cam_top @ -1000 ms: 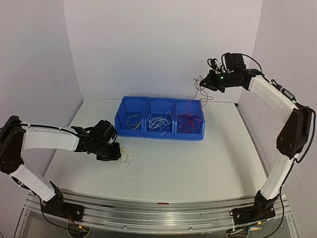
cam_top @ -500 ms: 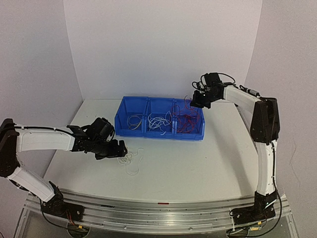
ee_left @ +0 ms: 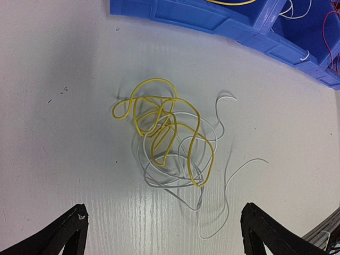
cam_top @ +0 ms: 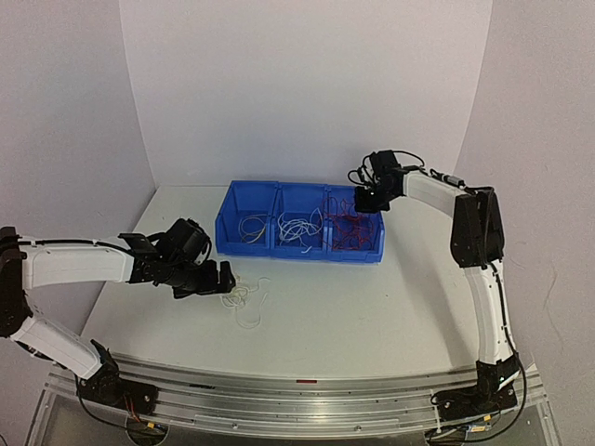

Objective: Untangle the cables

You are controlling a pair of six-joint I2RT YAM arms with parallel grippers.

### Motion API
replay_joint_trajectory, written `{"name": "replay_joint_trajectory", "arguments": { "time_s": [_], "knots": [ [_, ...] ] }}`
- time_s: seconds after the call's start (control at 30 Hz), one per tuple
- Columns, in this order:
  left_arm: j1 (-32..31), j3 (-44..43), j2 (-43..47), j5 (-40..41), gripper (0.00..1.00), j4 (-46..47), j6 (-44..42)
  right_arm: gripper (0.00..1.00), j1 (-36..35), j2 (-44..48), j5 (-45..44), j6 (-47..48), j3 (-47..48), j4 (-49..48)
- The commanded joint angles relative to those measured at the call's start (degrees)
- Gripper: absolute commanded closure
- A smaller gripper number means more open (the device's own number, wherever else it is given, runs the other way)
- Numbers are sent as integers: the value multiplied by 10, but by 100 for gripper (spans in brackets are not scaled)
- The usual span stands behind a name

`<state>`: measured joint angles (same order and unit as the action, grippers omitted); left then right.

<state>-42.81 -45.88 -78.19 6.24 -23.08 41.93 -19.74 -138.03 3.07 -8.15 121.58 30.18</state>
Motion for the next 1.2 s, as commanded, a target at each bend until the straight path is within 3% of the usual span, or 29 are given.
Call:
{"name": "replay_joint_trajectory", "arguments": {
  "time_s": [0.0,0.1,0.23,0.37,0.7,0.83,0.9,0.97,1.03,1.17],
  "knots": [
    [-2,-40,2,15,0,-18,0,100,-22,-43,-130,53,62,13],
    [-2,-43,1,13,0,-19,0,100,-22,-64,-163,45,82,18],
    [-2,-39,2,14,0,-23,5,99,-26,-67,-114,58,81,20],
    [-1,-34,7,18,0,-24,10,88,-34,-34,-87,76,49,20],
    [-2,-20,10,16,0,-9,17,57,-47,151,-78,102,-70,21],
    [-2,-18,-4,7,0,1,17,50,-47,224,-56,91,-121,21],
    [-2,-16,-13,3,2,11,16,40,-47,262,-32,83,-152,21],
    [-2,-14,-24,-1,5,22,14,18,-47,302,20,62,-190,20],
    [-2,-12,-40,-2,10,33,15,15,-51,338,90,47,-233,19],
    [-2,-32,-91,14,16,21,24,14,-85,394,136,20,-324,6]
  ]
}}
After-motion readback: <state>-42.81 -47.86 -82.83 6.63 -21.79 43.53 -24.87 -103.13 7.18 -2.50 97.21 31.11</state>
